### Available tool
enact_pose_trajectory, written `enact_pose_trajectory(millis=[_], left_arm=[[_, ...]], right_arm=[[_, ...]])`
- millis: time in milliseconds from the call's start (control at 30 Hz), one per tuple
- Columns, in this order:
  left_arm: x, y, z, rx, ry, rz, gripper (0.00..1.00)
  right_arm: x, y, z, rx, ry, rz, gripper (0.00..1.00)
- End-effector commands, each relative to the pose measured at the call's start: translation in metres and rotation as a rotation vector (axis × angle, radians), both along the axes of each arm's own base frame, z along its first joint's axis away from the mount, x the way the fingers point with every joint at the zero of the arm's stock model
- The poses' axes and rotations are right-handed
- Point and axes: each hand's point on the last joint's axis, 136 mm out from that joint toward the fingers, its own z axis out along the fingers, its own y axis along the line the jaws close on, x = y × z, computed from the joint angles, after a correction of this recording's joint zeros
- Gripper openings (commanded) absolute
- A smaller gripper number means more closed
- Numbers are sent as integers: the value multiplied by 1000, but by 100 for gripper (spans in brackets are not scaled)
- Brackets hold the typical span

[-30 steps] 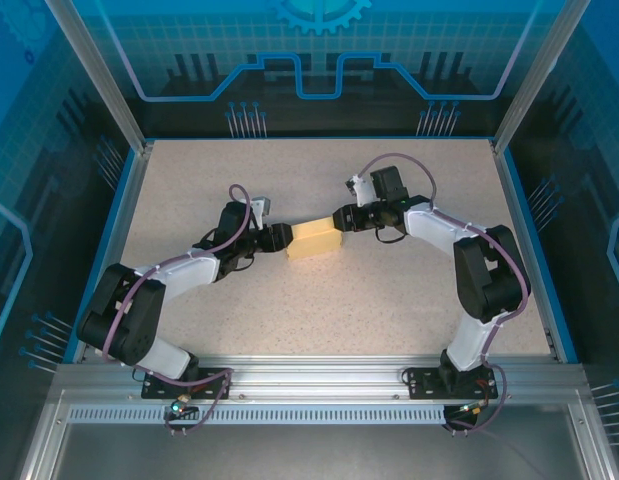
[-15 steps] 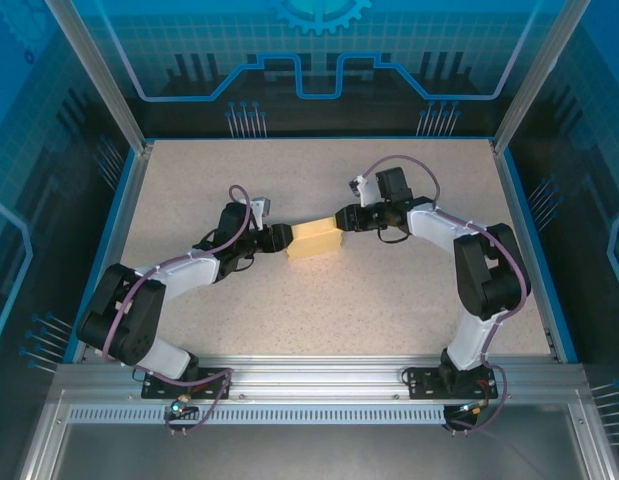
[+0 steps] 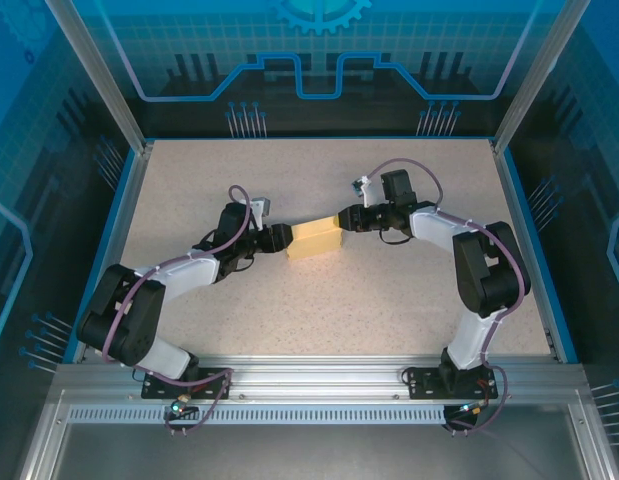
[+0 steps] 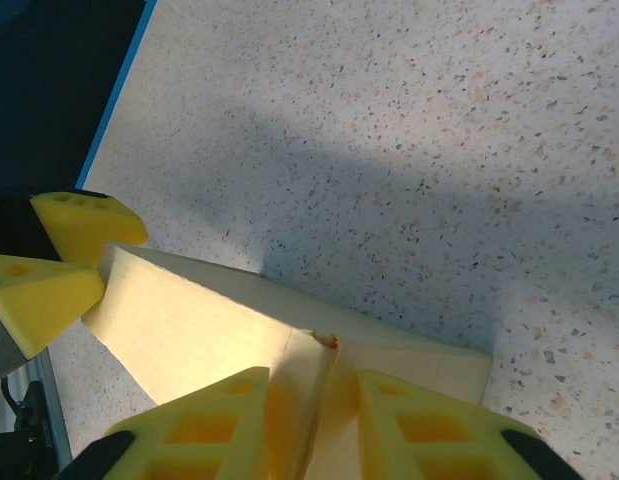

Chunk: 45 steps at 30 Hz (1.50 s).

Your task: Fold the paper box

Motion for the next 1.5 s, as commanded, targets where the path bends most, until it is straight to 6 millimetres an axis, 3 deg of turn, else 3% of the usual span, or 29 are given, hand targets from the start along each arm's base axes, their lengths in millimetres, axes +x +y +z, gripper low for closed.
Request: enact_pose_trajectory(millis=[0,133,300,500,633,833,967,1267,1467], left_arm=[[-9,2,-6,46,39,-12,62],[2,0,17,55,-25,-17,68],[14,-2,47,79,-119,-28,73],[15,-8,68,170,-253,-99,75],[9,-26,73,190,-304,-234,75],[-4,-62,62,364,-380,-513,78],[-8,-77,52,435,-407,-666,85],[-1,-86,23,497,-314,-803,86],[2,-95,7,479,-255,-869,82]], right_arm=[[-18,-18,-36,-150,112,-36,32],[-12,-16,-12,-165,36,-39,41],[-9,-12,14,-188,-68,-38,44],[-10,-12,29,-234,-178,-41,45],[-10,-10,34,-234,-207,-40,46],[-7,-16,36,-269,-219,-58,46],[-6,-25,33,-306,-214,-86,46],[-7,-62,36,-312,-201,-173,46],[-12,-67,29,-312,-179,-179,46]])
